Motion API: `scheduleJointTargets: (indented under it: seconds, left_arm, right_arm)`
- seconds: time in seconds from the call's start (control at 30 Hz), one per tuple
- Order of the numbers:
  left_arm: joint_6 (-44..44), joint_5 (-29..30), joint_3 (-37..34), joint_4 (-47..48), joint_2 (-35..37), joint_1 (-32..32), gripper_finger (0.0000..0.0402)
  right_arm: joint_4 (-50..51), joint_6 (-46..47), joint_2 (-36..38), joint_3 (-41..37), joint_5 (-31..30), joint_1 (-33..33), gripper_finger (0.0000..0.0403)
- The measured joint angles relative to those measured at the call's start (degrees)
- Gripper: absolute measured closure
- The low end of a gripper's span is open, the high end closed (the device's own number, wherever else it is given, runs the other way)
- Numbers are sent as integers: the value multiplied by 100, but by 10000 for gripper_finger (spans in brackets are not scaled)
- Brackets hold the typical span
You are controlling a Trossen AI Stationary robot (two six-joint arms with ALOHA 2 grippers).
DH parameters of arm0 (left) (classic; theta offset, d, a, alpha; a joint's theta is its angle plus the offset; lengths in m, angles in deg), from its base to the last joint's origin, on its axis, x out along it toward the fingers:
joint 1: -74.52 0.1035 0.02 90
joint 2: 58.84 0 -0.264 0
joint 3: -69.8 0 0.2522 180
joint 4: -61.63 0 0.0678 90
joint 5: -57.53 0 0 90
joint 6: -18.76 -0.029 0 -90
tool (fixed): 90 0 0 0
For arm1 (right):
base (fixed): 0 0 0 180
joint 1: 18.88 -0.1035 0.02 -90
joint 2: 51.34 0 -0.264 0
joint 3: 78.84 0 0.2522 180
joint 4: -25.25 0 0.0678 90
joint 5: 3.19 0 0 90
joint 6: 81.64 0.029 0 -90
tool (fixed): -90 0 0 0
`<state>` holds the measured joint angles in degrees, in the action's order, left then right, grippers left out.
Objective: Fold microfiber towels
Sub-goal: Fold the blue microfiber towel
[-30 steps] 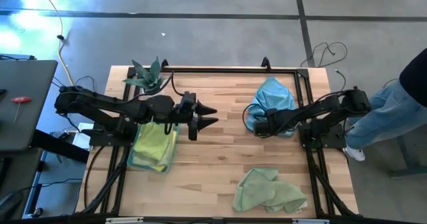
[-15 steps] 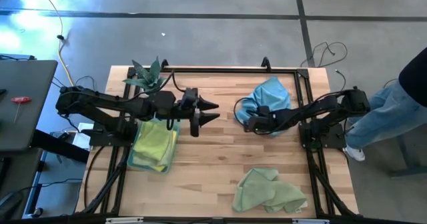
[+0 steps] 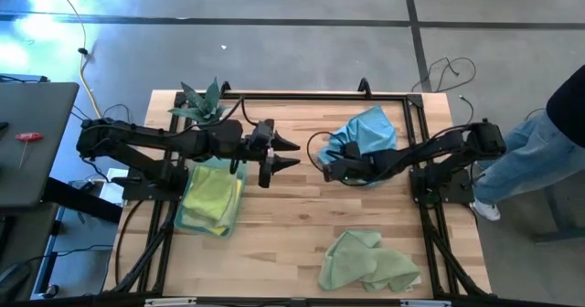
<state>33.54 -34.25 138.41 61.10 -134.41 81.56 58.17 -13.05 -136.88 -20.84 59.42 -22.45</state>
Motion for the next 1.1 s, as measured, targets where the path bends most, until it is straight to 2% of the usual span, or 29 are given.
scheduleJointTargets:
  seconds: [0.07, 0.13, 0.3, 0.47, 0.6, 0.7, 0.87, 1.1]
  left_arm:
    - [0, -82, 0, 106, -34, 25, 209]
    - [73, -155, -2, 292, -82, 25, 209]
    - [36, -275, 0, 591, -71, 21, 209]
    - [-40, -287, 0, 792, -76, 23, 209]
    - [-353, -415, 0, 811, -76, 19, 209]
    - [-560, -585, 0, 826, -76, 3, 209]
    - [-751, -652, 0, 851, -76, 3, 209]
    - [-1098, -649, 0, 867, -76, 49, 209]
  right_arm:
    - [522, -137, 0, 267, -88, 142, 183]
    - [907, -137, 0, 493, 73, 257, 183]
    - [1549, 7, 2, 855, 195, 229, 183]
    - [2610, 1424, 3, 786, 28, 435, 183]
    - [2424, 2377, 2, 411, 114, 644, 183]
    - [2091, 2697, 0, 264, 143, 696, 183]
    - [2021, 2285, -145, 235, 231, 696, 183]
    - [1936, 2138, -656, 235, 817, 707, 183]
